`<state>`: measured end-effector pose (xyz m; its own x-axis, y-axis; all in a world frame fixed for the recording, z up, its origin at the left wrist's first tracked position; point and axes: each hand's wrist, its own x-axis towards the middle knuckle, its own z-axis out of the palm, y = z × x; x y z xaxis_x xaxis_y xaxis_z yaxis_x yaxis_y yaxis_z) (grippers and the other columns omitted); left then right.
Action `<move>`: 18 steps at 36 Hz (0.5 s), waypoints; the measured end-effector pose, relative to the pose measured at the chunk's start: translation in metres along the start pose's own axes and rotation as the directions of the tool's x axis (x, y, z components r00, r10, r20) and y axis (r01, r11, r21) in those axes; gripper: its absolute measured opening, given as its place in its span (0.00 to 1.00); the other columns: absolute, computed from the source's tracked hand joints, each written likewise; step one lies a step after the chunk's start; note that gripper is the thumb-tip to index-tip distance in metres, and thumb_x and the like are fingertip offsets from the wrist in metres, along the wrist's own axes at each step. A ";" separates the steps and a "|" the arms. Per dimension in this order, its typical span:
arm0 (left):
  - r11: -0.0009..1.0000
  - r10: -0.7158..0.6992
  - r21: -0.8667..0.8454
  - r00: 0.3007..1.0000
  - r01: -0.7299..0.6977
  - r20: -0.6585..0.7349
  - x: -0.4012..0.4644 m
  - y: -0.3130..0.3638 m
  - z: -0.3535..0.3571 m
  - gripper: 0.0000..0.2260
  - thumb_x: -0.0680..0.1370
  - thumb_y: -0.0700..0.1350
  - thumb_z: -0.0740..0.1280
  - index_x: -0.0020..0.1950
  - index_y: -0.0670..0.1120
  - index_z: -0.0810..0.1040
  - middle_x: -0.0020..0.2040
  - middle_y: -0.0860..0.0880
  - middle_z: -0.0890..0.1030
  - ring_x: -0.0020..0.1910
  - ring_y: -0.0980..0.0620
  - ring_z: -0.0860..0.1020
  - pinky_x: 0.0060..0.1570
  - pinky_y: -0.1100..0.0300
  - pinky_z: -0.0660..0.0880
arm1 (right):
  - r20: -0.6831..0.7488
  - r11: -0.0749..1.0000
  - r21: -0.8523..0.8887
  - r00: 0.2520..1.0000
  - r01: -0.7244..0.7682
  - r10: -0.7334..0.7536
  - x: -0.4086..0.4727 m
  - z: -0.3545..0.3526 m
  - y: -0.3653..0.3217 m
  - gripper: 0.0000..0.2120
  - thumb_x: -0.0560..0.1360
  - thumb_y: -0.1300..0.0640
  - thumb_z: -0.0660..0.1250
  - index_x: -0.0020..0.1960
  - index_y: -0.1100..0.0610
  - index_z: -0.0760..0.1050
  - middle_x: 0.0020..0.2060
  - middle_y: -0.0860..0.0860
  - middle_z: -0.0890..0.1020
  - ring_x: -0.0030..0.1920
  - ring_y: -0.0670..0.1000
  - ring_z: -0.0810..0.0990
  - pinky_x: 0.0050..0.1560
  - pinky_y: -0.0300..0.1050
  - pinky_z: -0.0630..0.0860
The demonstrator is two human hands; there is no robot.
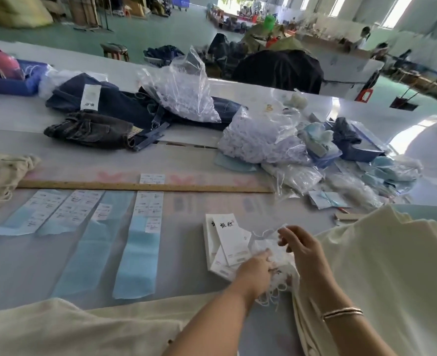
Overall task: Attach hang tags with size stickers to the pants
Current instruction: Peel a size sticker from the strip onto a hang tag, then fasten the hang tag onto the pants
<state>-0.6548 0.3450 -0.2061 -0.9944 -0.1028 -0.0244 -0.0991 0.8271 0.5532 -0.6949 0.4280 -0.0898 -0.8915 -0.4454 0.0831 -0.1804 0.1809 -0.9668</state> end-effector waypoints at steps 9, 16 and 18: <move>0.917 -0.132 -0.395 0.976 0.054 -0.171 -0.039 0.013 -0.037 0.13 0.79 0.45 0.64 0.41 0.36 0.78 0.75 0.43 0.63 0.61 0.44 0.76 0.62 0.59 0.69 | 0.148 0.879 0.453 0.985 -0.147 0.088 -0.021 -0.005 -0.065 0.06 0.69 0.54 0.66 0.40 0.57 0.77 0.36 0.57 0.83 0.23 0.48 0.73 0.25 0.36 0.70; -0.106 -0.176 -0.983 0.970 0.150 0.168 -0.176 -0.013 -0.069 0.22 0.67 0.53 0.75 0.55 0.41 0.83 0.53 0.42 0.83 0.51 0.46 0.81 0.51 0.53 0.77 | 0.331 0.860 0.383 0.920 -0.336 0.212 -0.060 0.041 -0.065 0.09 0.67 0.56 0.67 0.42 0.62 0.75 0.32 0.57 0.82 0.26 0.50 0.76 0.28 0.38 0.70; -0.445 -0.121 -0.884 0.968 0.146 0.220 -0.203 -0.018 -0.072 0.24 0.67 0.46 0.76 0.61 0.39 0.80 0.63 0.37 0.77 0.60 0.38 0.77 0.57 0.46 0.74 | 0.440 0.845 0.345 0.866 -0.409 0.240 -0.079 0.062 -0.062 0.09 0.67 0.56 0.67 0.42 0.62 0.75 0.32 0.57 0.81 0.28 0.51 0.76 0.30 0.39 0.71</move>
<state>-0.4488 0.3106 -0.1510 -0.9587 -0.0775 -0.2737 -0.0683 -0.8711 0.4862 -0.5873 0.3978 -0.0512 -0.6323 -0.7275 -0.2662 0.3557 0.0326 -0.9340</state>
